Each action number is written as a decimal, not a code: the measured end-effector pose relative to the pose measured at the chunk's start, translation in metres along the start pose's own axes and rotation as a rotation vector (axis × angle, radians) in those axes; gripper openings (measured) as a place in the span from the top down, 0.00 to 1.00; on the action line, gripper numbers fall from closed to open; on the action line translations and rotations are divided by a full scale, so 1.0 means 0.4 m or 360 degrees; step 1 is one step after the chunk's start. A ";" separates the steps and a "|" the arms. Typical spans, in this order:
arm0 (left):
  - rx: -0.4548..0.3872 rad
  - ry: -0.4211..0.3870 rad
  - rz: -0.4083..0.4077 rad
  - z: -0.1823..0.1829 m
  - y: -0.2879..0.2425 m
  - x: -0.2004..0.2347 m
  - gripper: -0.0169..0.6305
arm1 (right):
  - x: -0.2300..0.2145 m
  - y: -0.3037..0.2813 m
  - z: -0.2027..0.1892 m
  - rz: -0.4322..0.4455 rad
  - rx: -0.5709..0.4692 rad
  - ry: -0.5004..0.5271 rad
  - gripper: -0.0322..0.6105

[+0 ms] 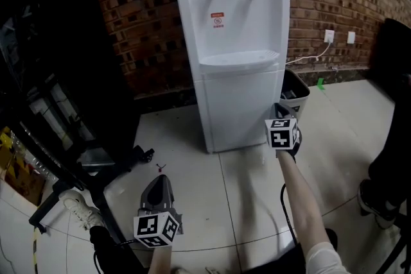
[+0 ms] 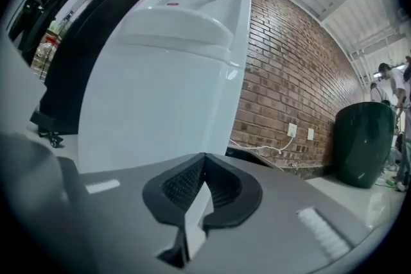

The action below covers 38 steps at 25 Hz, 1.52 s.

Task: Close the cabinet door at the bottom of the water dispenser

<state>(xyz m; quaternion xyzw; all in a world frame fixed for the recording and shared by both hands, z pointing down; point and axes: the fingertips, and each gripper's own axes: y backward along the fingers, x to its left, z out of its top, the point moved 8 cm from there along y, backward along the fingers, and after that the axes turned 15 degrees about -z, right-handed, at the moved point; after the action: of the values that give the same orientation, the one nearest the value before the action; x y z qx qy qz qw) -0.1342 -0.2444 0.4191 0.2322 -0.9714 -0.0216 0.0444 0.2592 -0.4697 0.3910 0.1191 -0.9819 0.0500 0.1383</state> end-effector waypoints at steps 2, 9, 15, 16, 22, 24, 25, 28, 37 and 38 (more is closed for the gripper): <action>-0.0018 0.0000 0.0001 0.013 0.008 0.002 0.95 | -0.002 0.035 0.028 0.0052 -0.0064 0.0020 0.95; -0.0144 0.0053 0.0016 0.062 0.043 -0.017 0.95 | -0.054 0.255 0.155 0.0169 -0.0285 -0.0113 0.95; -0.0205 0.0071 -0.0052 0.118 0.109 -0.080 0.95 | -0.031 0.532 0.161 0.0237 -0.0437 -0.0449 0.95; -0.0212 0.0061 -0.0051 0.130 0.125 -0.088 0.95 | -0.030 0.576 0.157 0.0245 -0.0453 -0.0506 0.95; -0.0216 -0.0070 -0.0134 0.154 0.170 -0.171 0.95 | 0.010 0.779 0.108 0.0343 -0.0520 -0.0550 0.95; -0.0209 -0.0107 -0.0192 0.154 0.172 -0.192 0.95 | 0.037 0.817 0.088 0.0430 -0.0513 -0.0510 0.95; -0.0207 -0.0119 -0.0216 0.155 0.174 -0.198 0.95 | 0.049 0.832 0.079 0.0474 -0.0502 -0.0489 0.95; -0.0211 -0.0129 -0.0254 0.153 0.180 -0.211 0.95 | 0.081 0.872 0.054 0.0572 -0.0466 -0.0428 0.95; -0.0218 -0.0111 -0.0279 0.139 0.168 -0.231 0.95 | 0.129 0.898 0.030 0.0660 -0.0444 -0.0452 0.95; -0.0215 -0.0112 -0.0282 0.137 0.167 -0.232 0.95 | 0.131 0.898 0.031 0.0662 -0.0444 -0.0455 0.95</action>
<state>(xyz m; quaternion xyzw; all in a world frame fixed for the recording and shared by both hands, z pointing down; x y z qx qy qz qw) -0.0871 -0.1418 0.3615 0.3128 -0.9443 -0.0990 0.0236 0.1182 -0.1356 0.3706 -0.0990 -0.9922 -0.0756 0.0004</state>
